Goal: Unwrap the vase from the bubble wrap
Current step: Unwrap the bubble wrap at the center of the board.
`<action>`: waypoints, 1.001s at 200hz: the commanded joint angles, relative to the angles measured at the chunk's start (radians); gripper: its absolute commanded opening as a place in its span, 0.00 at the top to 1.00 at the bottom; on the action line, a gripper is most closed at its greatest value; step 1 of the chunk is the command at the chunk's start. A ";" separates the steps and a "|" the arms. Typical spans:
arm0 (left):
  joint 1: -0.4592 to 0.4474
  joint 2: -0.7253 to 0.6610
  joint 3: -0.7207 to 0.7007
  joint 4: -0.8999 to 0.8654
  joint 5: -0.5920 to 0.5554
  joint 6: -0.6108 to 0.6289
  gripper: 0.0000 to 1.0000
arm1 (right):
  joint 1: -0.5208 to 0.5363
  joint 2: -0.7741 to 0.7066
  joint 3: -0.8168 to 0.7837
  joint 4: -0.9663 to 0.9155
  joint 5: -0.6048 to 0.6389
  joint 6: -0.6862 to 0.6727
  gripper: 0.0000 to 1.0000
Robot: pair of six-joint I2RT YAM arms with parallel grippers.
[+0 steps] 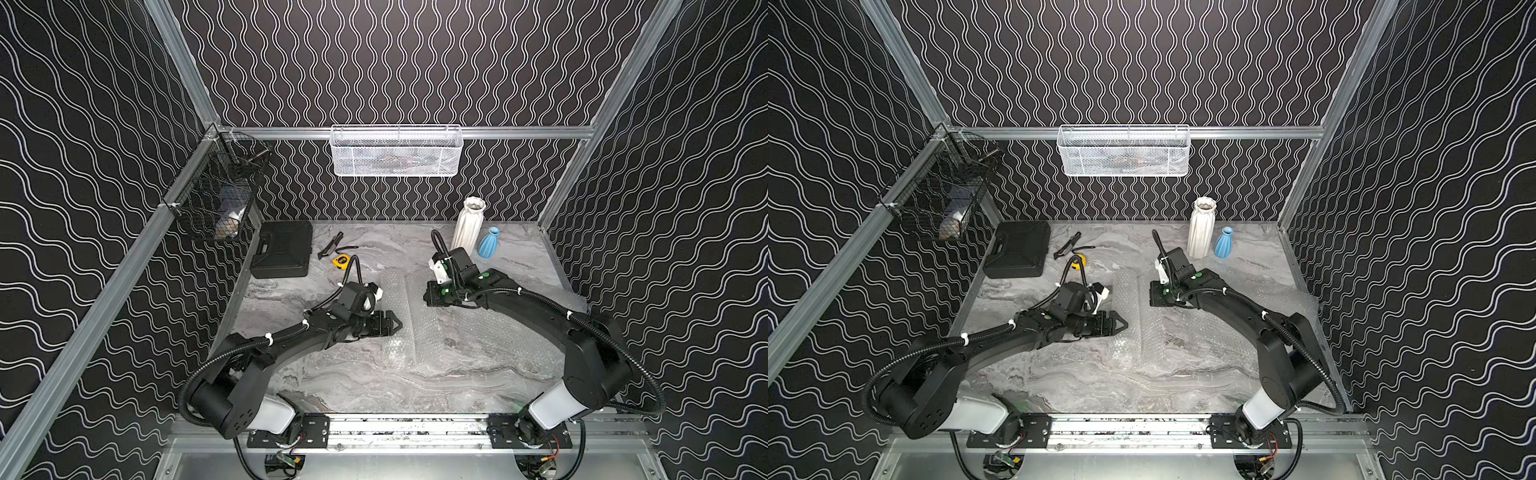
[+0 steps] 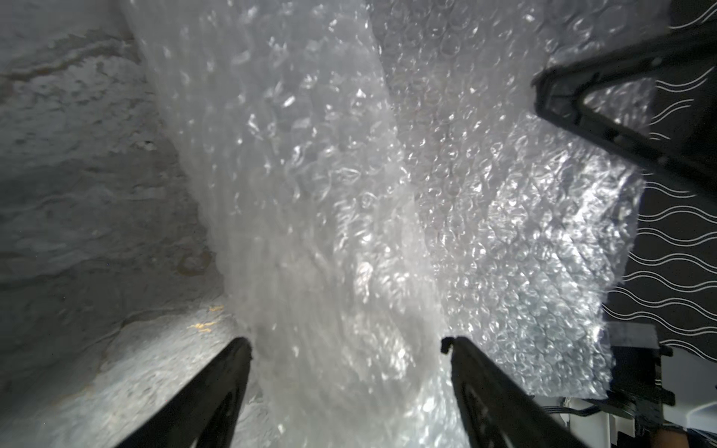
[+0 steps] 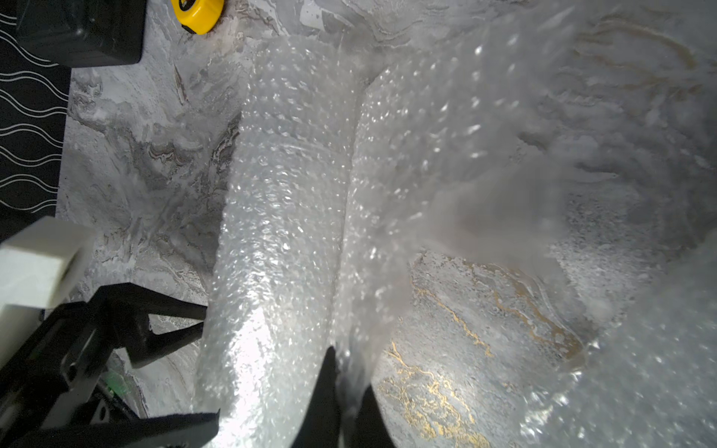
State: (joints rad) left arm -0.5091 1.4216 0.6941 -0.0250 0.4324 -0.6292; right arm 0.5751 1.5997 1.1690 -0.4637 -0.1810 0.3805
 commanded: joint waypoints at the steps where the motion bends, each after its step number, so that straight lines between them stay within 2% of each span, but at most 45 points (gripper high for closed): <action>1: 0.000 -0.022 0.008 -0.049 -0.052 0.026 0.15 | 0.004 -0.014 0.018 -0.030 0.007 -0.014 0.94; 55: -0.001 -0.069 0.020 -0.088 -0.110 0.056 0.12 | 0.014 -0.044 0.038 -0.065 0.040 -0.023 0.94; 110: -0.001 -0.058 -0.011 -0.050 -0.082 0.036 0.12 | 0.016 -0.076 0.044 -0.079 0.060 -0.024 0.95; 162: 0.000 -0.031 -0.052 0.039 -0.001 -0.013 0.14 | 0.017 -0.066 0.052 -0.081 0.038 -0.018 0.95; 200: 0.000 -0.065 -0.019 -0.060 -0.085 0.027 0.14 | 0.019 -0.077 0.064 -0.099 0.058 -0.025 0.95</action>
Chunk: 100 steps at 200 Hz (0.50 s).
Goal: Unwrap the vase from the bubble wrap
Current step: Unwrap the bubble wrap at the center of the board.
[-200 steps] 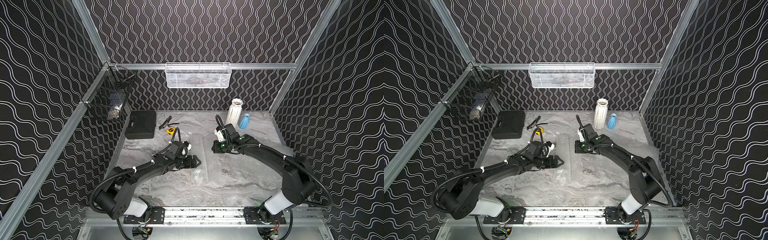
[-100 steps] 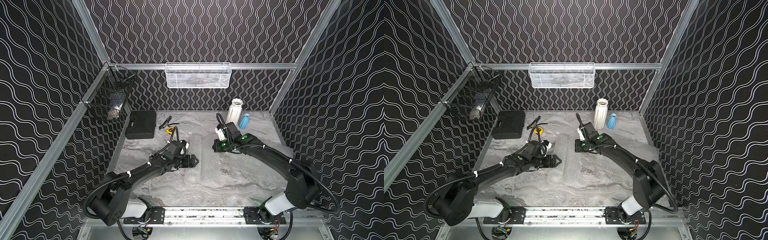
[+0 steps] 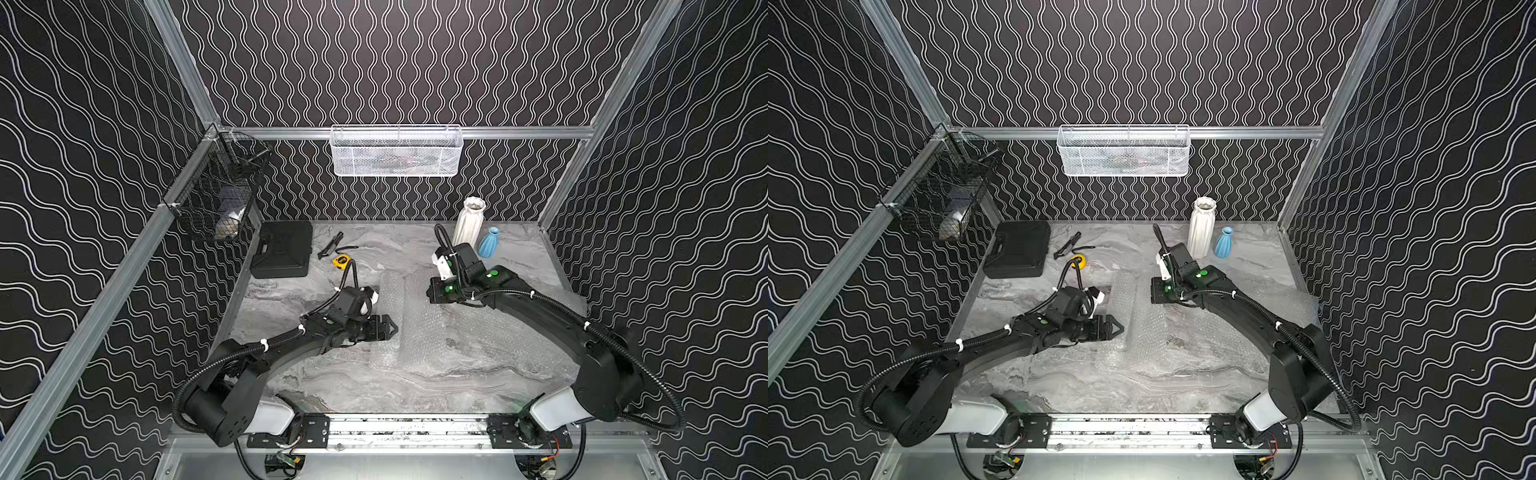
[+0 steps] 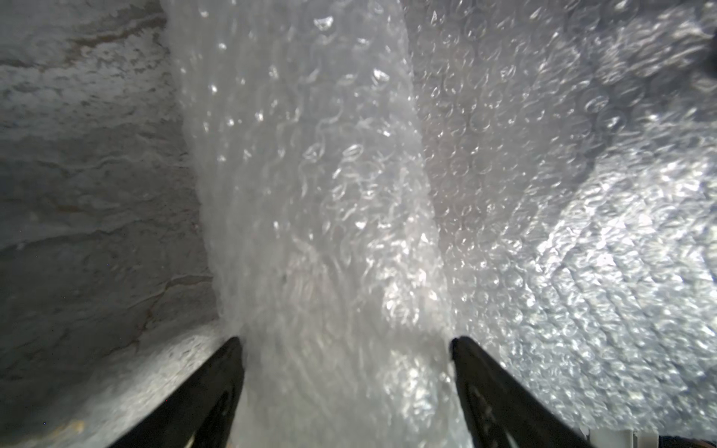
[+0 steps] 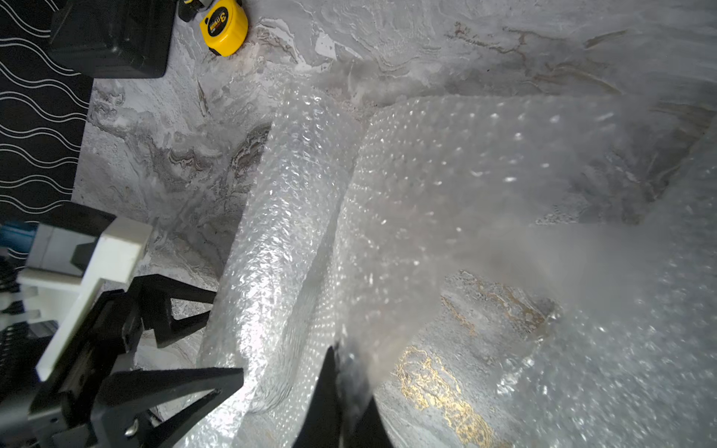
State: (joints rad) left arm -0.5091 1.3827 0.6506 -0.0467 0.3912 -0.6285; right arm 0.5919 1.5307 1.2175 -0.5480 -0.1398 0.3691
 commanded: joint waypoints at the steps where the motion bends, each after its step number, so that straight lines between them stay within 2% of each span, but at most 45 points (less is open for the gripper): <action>1: 0.000 -0.028 0.027 -0.042 -0.046 0.027 0.14 | 0.002 -0.008 0.016 -0.015 0.018 -0.014 0.95; 34: -0.001 -0.064 0.067 -0.137 -0.137 0.073 0.12 | 0.005 -0.020 0.026 -0.024 0.042 -0.016 0.95; 100: -0.001 -0.050 0.050 -0.131 -0.140 0.066 0.11 | 0.011 -0.029 0.040 -0.038 0.072 -0.022 0.95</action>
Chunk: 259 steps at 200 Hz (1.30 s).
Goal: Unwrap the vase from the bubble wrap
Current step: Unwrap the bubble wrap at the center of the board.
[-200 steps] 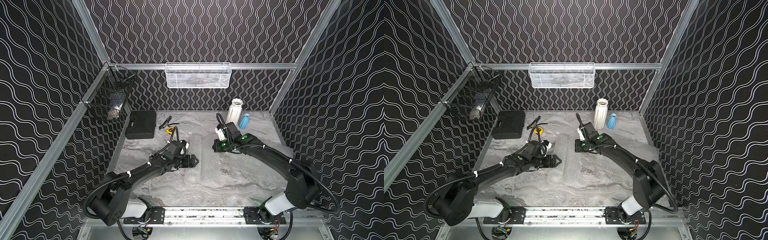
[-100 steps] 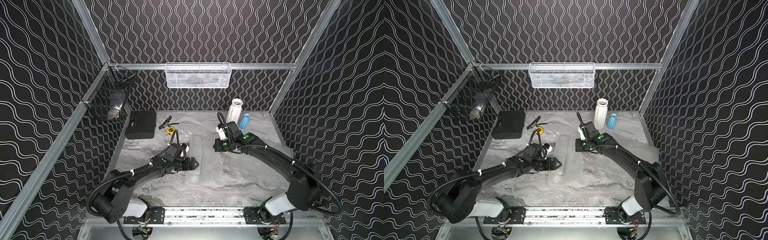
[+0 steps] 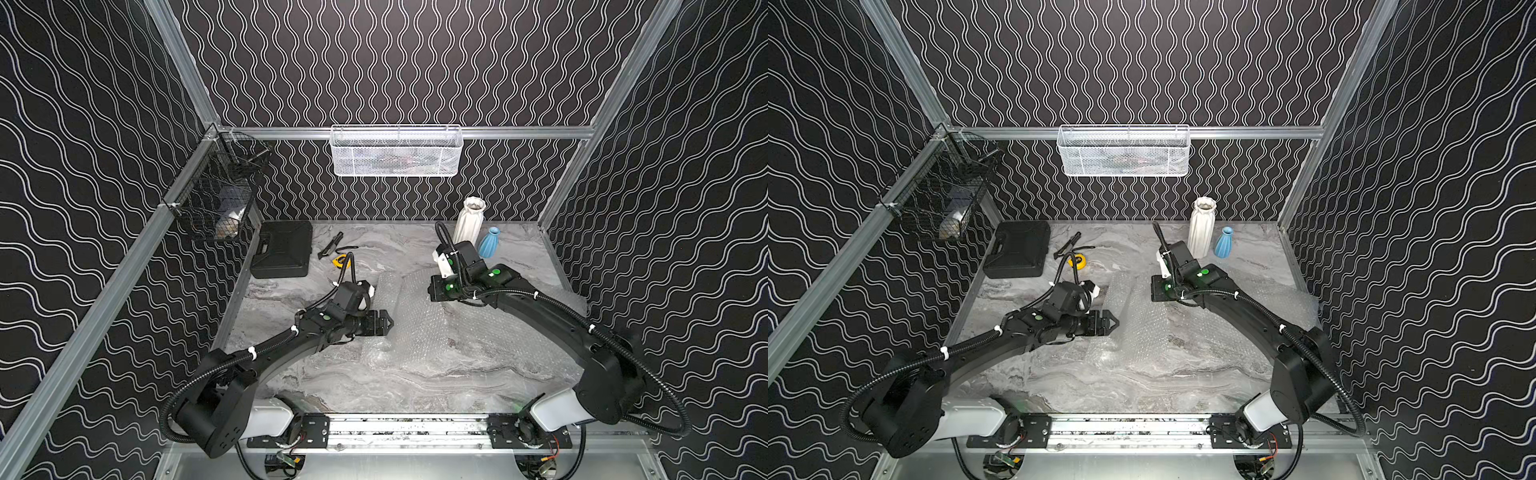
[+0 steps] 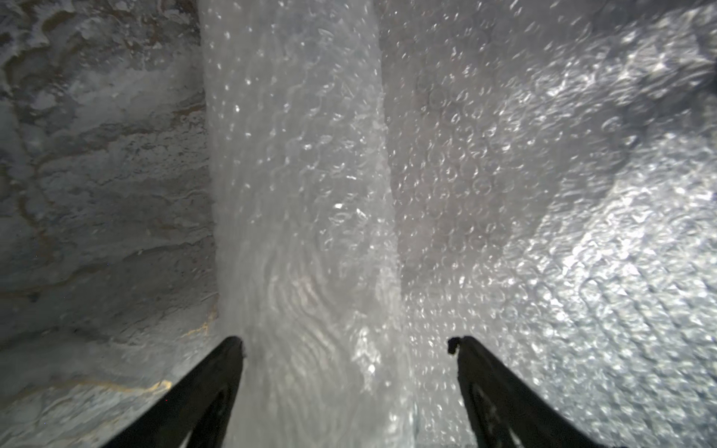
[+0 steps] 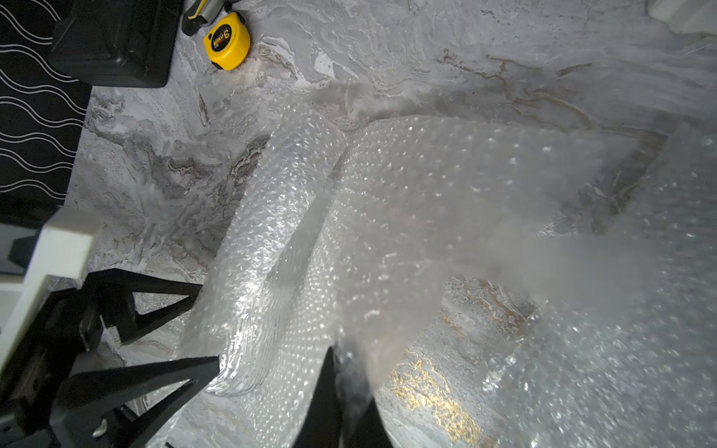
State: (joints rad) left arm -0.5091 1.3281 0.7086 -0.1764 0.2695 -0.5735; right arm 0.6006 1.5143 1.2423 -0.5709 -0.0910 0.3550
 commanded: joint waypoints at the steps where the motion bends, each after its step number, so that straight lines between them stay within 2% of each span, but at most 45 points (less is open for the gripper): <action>1: -0.001 0.005 -0.009 -0.002 -0.019 0.011 0.11 | 0.003 -0.012 0.016 -0.015 0.023 -0.008 0.95; 26: 0.000 0.008 -0.020 0.004 -0.010 0.006 0.10 | 0.004 -0.017 0.024 -0.021 0.028 -0.011 0.95; 51: 0.001 0.019 -0.045 0.068 0.065 -0.025 0.11 | 0.005 -0.029 0.026 -0.017 0.042 -0.011 0.95; 81: 0.001 0.031 -0.063 0.122 0.105 -0.060 0.11 | 0.005 -0.035 0.026 -0.017 0.046 -0.016 0.95; 101: 0.001 0.025 -0.048 0.084 0.071 -0.047 0.11 | 0.007 -0.032 0.023 -0.020 0.050 -0.018 0.95; 161: 0.001 -0.032 0.055 -0.149 -0.124 0.038 0.10 | 0.006 -0.020 0.006 -0.027 0.073 -0.017 0.94; 211: 0.000 -0.052 0.124 -0.252 -0.205 0.083 0.09 | 0.007 -0.009 -0.016 -0.032 0.099 -0.019 0.94; 236: 0.001 -0.050 0.178 -0.299 -0.199 0.114 0.10 | 0.007 -0.001 -0.024 -0.032 0.102 -0.017 0.94; 259: 0.000 -0.031 0.225 -0.321 -0.128 0.145 0.10 | 0.007 0.010 -0.034 -0.027 0.105 -0.012 0.93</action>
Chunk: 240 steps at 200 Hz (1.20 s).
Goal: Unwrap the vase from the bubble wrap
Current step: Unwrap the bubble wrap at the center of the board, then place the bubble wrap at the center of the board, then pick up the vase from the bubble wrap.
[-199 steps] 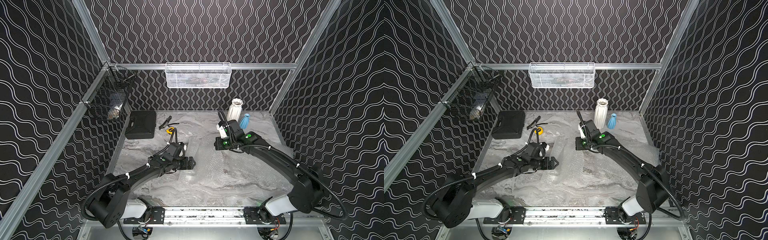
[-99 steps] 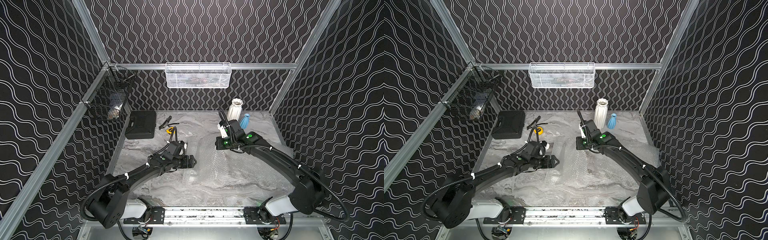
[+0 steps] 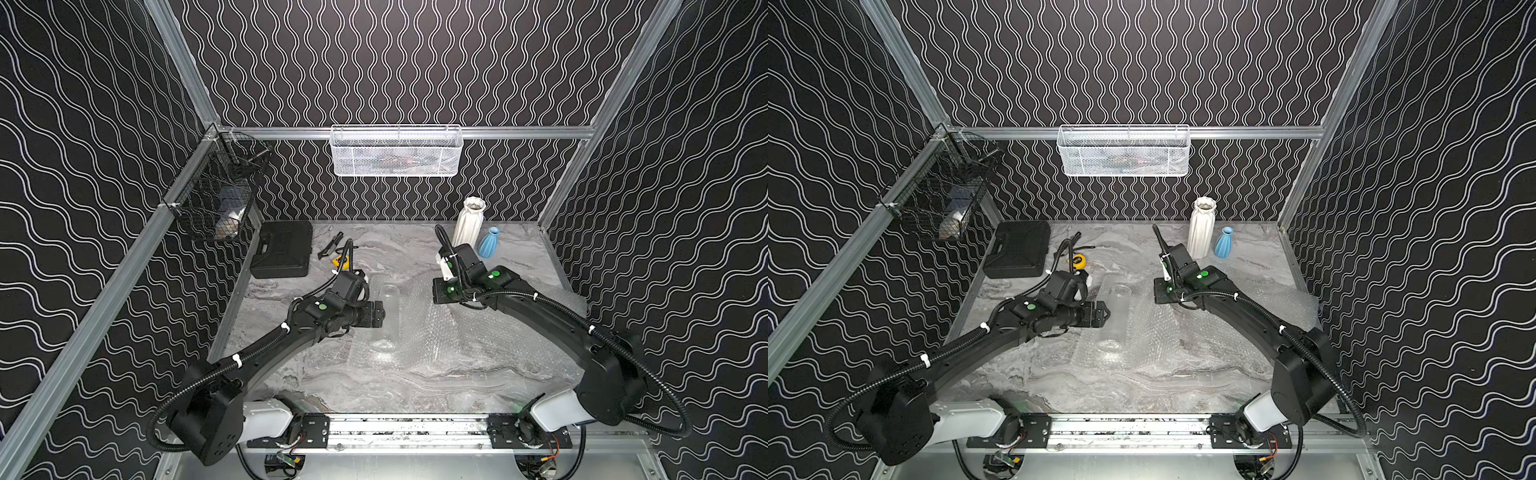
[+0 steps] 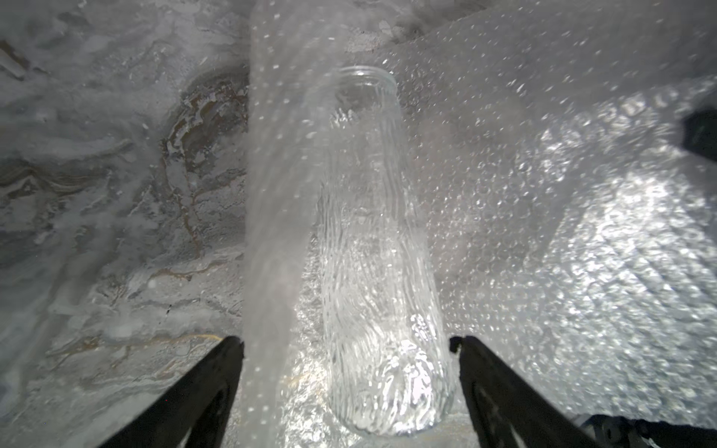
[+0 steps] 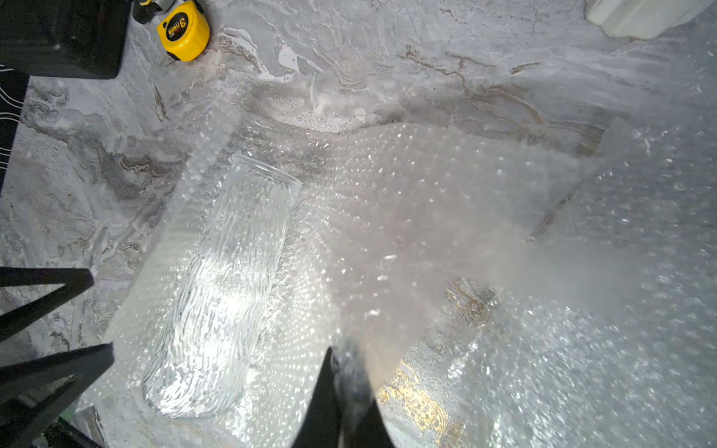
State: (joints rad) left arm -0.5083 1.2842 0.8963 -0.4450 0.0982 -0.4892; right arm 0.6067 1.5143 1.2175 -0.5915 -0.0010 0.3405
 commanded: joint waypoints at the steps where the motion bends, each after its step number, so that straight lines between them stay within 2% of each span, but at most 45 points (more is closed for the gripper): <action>1: -0.001 0.015 0.040 -0.053 0.048 0.062 0.10 | 0.001 0.010 -0.010 -0.006 0.015 0.003 0.94; 37: -0.002 0.086 0.084 -0.061 0.158 0.066 0.10 | 0.001 0.017 -0.022 0.008 0.009 0.011 0.92; 60: -0.001 0.137 0.101 -0.069 0.152 0.056 0.09 | 0.001 0.017 -0.027 0.012 0.004 0.014 0.92; 97: -0.004 0.207 0.120 -0.071 0.162 0.062 0.01 | 0.001 0.017 -0.033 0.018 0.001 0.018 0.92; 155: -0.018 0.314 0.147 -0.078 0.132 0.066 0.01 | 0.001 0.020 -0.038 0.022 0.001 0.022 0.92; 187: -0.022 0.349 0.140 -0.023 0.191 0.049 0.01 | 0.001 0.021 -0.042 0.024 0.000 0.020 0.92; 240: -0.027 0.424 0.150 0.005 0.205 0.029 0.01 | 0.001 0.024 -0.047 0.027 -0.002 0.020 0.92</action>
State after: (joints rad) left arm -0.5316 1.6855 1.0355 -0.4629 0.2859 -0.4469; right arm 0.6067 1.5364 1.1759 -0.5835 -0.0013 0.3527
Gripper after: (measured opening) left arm 0.993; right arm 0.080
